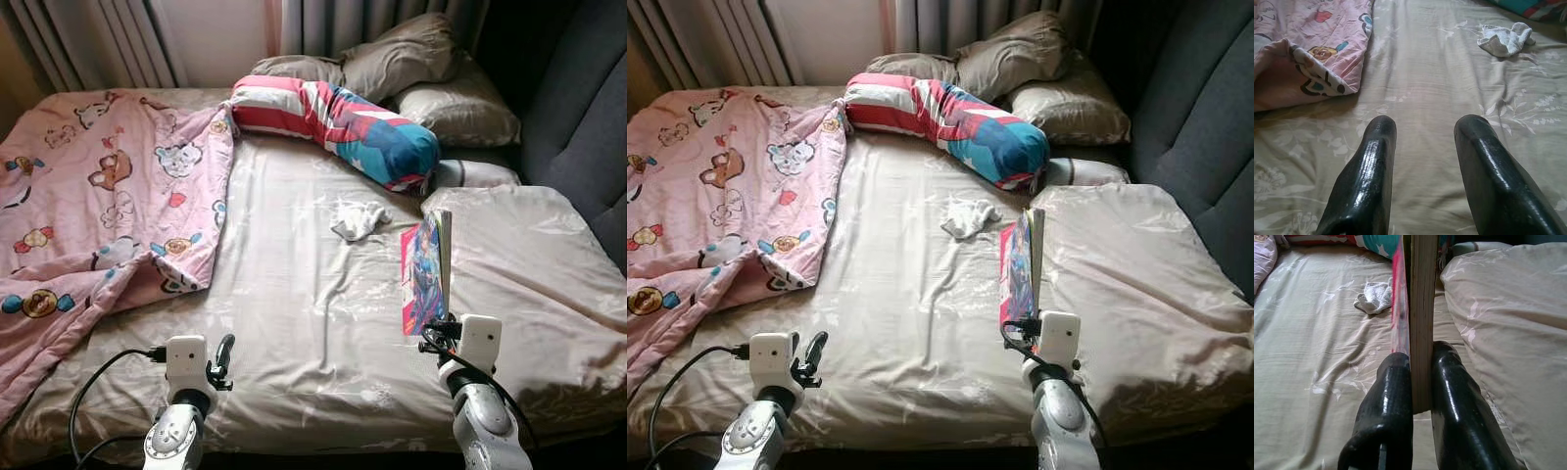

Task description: Clean up the room

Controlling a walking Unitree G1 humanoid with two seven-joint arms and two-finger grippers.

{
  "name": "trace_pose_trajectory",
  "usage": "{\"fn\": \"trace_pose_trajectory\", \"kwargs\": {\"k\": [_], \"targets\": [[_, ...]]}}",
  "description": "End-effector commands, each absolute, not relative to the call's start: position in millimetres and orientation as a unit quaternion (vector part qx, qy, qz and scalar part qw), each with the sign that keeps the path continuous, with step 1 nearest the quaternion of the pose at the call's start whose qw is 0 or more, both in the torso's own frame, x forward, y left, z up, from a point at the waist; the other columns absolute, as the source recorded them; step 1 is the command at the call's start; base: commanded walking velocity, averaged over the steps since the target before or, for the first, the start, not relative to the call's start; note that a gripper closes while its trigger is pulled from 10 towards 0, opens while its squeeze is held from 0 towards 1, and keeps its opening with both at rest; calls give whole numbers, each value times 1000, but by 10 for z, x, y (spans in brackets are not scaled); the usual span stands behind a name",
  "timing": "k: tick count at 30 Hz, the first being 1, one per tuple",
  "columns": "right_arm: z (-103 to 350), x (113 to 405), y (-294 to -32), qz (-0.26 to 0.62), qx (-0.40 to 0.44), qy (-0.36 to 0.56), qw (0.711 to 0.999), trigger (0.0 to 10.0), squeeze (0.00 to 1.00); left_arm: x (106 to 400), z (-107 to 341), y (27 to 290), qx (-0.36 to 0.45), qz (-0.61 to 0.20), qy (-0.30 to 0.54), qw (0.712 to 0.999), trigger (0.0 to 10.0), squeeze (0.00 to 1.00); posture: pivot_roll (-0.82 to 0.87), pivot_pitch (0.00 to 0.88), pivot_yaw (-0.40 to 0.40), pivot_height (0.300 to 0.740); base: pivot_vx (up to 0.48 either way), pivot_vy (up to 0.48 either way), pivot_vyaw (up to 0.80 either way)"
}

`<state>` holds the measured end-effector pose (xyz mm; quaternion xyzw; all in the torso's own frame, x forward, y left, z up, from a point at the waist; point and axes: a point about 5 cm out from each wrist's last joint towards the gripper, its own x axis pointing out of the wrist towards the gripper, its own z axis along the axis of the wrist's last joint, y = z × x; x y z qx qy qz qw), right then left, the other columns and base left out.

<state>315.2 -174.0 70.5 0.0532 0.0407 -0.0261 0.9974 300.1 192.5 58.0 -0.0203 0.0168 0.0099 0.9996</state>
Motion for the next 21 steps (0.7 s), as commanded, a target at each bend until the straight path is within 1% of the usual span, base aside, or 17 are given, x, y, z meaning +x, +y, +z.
{"fn": "trace_pose_trajectory", "kwargs": {"k": [1, 17, 21], "targets": [[696, 3141, -1759, -32, 54, 43, 997, 10000, 0, 2945, 505, 1935, -22, 10, 34, 999, 10000, 0, -25, 237, 2, 740, 0, 0, 0], [697, 3147, -1760, -38, 56, 41, 997, 10000, 0, 2942, 499, 1938, -21, 9, 35, 999, 10000, 0, -24, 236, 2, 740, 0, 0, 0], [697, 3151, -1763, -39, 55, 42, 997, 10000, 0, 2944, 502, 1940, -20, 9, 35, 999, 10000, 0, -23, 235, 4, 740, 246, 0, 0]]}}
